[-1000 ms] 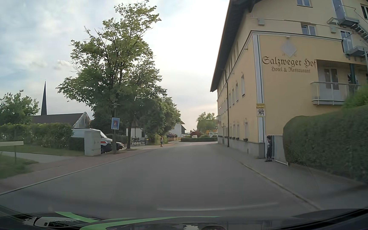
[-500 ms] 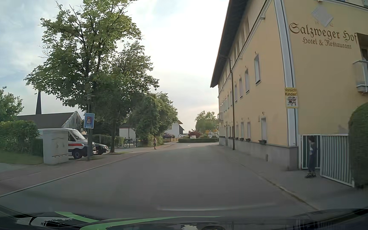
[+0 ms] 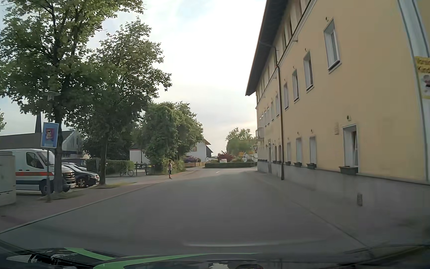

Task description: Follow the waypoints while adhering to traffic rules and regulations

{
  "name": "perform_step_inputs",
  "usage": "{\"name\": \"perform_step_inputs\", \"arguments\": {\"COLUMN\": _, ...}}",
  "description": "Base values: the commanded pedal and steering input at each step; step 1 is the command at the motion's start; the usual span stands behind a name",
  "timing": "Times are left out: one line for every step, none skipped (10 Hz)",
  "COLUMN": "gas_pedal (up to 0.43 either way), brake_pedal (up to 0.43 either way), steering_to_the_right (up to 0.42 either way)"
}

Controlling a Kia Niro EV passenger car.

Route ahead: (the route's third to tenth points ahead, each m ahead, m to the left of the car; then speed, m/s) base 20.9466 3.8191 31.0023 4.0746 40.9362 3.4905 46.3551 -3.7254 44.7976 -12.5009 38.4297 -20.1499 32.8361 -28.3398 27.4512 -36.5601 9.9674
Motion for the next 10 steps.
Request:
{"name": "perform_step_inputs", "arguments": {"gas_pedal": 0.067, "brake_pedal": 0.000, "steering_to_the_right": 0.005}}
{"name": "perform_step_inputs", "arguments": {"gas_pedal": 0.067, "brake_pedal": 0.000, "steering_to_the_right": 0.005}}
{"name": "perform_step_inputs", "arguments": {"gas_pedal": 0.067, "brake_pedal": 0.000, "steering_to_the_right": 0.004}}
{"name": "perform_step_inputs", "arguments": {"gas_pedal": 0.067, "brake_pedal": 0.000, "steering_to_the_right": 0.000}}
{"name": "perform_step_inputs", "arguments": {"gas_pedal": 0.059, "brake_pedal": 0.000, "steering_to_the_right": -0.002}}
{"name": "perform_step_inputs", "arguments": {"gas_pedal": 0.047, "brake_pedal": 0.000, "steering_to_the_right": -0.002}}
{"name": "perform_step_inputs", "arguments": {"gas_pedal": 0.047, "brake_pedal": 0.000, "steering_to_the_right": -0.002}}
{"name": "perform_step_inputs", "arguments": {"gas_pedal": 0.028, "brake_pedal": 0.000, "steering_to_the_right": -0.002}}
{"name": "perform_step_inputs", "arguments": {"gas_pedal": 0.000, "brake_pedal": 0.000, "steering_to_the_right": -0.002}}
{"name": "perform_step_inputs", "arguments": {"gas_pedal": 0.000, "brake_pedal": 0.000, "steering_to_the_right": 0.000}}
